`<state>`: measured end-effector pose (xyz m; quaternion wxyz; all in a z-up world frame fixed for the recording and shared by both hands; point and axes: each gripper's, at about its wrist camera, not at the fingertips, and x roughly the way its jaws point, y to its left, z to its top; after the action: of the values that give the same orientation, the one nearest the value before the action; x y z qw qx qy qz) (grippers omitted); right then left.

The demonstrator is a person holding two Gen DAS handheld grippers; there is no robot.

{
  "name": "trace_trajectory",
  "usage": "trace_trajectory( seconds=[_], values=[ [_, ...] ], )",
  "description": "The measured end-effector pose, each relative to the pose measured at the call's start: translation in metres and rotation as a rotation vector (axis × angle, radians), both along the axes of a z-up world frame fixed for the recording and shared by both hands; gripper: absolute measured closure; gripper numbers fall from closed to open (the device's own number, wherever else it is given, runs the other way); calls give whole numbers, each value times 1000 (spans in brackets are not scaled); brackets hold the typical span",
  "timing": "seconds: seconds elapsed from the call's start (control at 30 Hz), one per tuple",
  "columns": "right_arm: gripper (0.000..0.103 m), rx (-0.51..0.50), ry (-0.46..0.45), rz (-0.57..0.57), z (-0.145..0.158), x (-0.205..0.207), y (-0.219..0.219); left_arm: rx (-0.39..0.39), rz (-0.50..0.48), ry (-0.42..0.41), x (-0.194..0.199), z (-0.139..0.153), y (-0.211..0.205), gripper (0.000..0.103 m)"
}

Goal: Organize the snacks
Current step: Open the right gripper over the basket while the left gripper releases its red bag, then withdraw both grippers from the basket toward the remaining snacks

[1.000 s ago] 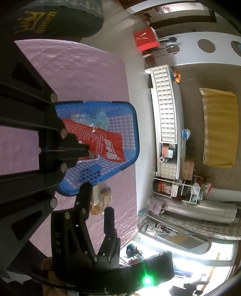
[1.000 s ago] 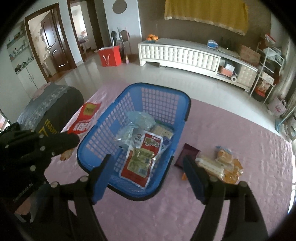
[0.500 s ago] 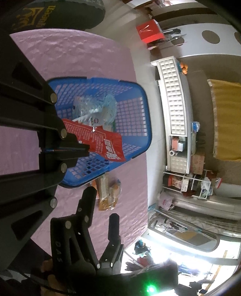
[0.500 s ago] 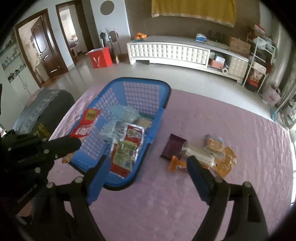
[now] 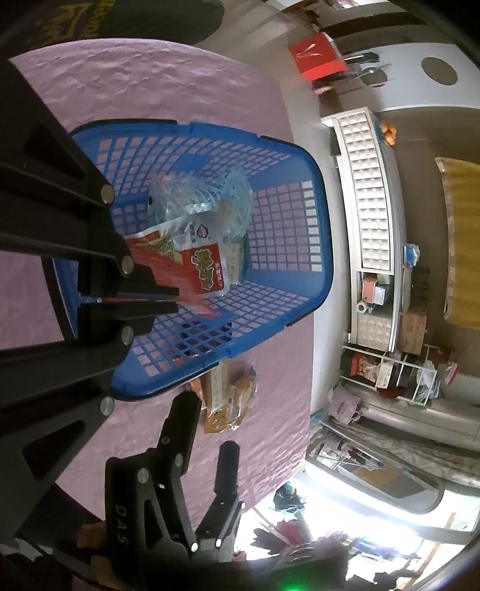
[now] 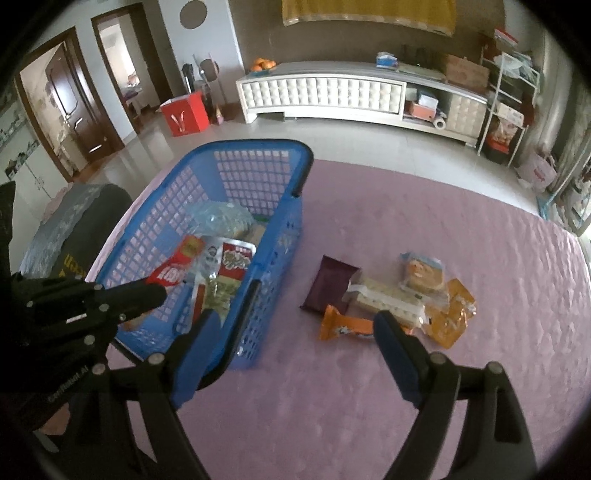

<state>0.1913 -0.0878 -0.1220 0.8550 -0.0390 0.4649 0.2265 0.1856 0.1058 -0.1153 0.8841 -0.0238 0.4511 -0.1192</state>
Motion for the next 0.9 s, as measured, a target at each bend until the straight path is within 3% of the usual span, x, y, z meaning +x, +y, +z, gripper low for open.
trace_trajectory(
  seconds=[0.07,0.1,0.63,0.73,0.9],
  values=[
    [15,2,2,-7,0,1,-2,23,-22,-22,-4,3,-3,57],
    [15,-1,4,-7,-1,2,-4,41,-21,-36,-7,5,-5,54],
    [15,38,-61,-25,40,-33,-34,50,8,-83,-41,48,-18,51],
    [15,24,-79,-22,48,-41,-44,48,-2,-104,-49,57,-26,44],
    [15,29,-99,-45,58,-50,-64,59,-27,-117,-54,62,-43,41]
  ],
)
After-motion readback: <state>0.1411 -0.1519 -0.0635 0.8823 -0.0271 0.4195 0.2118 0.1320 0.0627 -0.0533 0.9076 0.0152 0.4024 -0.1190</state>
